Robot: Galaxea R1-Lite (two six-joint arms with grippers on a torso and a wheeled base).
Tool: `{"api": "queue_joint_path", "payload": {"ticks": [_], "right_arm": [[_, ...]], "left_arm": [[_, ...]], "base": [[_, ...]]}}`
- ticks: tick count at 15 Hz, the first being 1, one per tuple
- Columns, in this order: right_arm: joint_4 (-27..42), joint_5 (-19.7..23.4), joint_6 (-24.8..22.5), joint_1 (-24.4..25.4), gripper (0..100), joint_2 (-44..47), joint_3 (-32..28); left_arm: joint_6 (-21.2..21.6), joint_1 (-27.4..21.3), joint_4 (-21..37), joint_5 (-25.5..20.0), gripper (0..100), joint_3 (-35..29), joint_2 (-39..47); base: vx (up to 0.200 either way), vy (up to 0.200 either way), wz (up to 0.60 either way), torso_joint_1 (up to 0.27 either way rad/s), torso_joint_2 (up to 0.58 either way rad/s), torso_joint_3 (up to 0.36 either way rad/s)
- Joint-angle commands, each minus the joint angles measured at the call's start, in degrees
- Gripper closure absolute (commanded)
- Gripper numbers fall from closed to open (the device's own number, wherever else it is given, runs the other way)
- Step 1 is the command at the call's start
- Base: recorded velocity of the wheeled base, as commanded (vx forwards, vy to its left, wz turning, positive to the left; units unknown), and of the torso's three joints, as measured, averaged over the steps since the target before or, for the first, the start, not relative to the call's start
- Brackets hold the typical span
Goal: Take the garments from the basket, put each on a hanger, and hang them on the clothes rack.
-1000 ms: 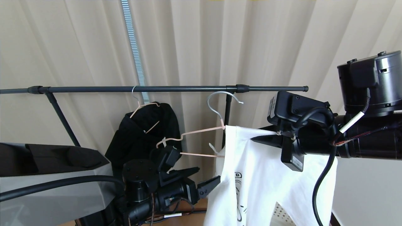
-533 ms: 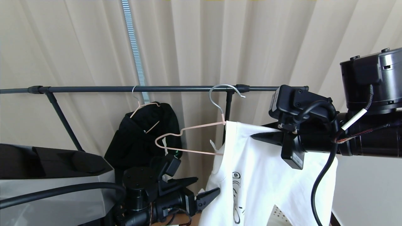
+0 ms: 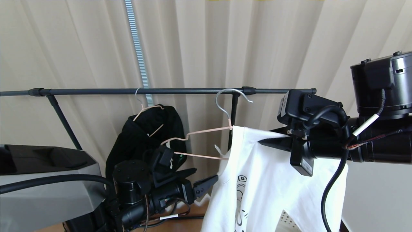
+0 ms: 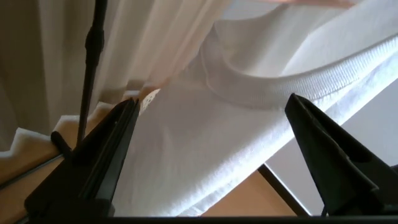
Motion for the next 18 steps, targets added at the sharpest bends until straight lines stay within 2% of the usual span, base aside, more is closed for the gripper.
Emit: {"api": "queue_joint_path", "payload": {"ticks": [1,7,10,13,15,18], "right_arm": [[0.0,0.0,0.0,0.1,100,0.0,0.3],[0.0,-0.1,0.5,2.4,100,0.0,1.3],[-0.1,-3.4,3.5,3.9,100,0.1,0.5],[-0.2,-3.5,3.6,3.9,100,-0.1,-0.4],[-0.2,-3.5,5.7,3.9,100,-0.1,-1.2],[-0.2,-3.4,7.6,3.9,100,-0.4,-2.3]], "left_arm": [[0.0,0.6,0.0,-0.1,0,-1.2,-1.2],[0.1,-0.2,0.0,0.0,0,-3.7,-0.9],[0.5,-2.9,0.0,0.1,0,-2.6,0.0],[0.5,-3.1,0.0,0.1,0,-1.0,-0.1],[0.6,-3.5,0.0,0.1,0,-0.4,0.0],[3.4,-3.8,0.0,0.1,0,0.6,2.2]], "base": [[0.000,0.000,0.00,0.000,0.00,0.000],[0.000,0.000,0.00,0.000,0.00,0.000],[0.000,0.000,0.00,0.000,0.00,0.000],[0.000,0.000,0.00,0.000,0.00,0.000],[0.000,0.000,0.00,0.000,0.00,0.000],[0.000,0.000,0.00,0.000,0.00,0.000]]}}
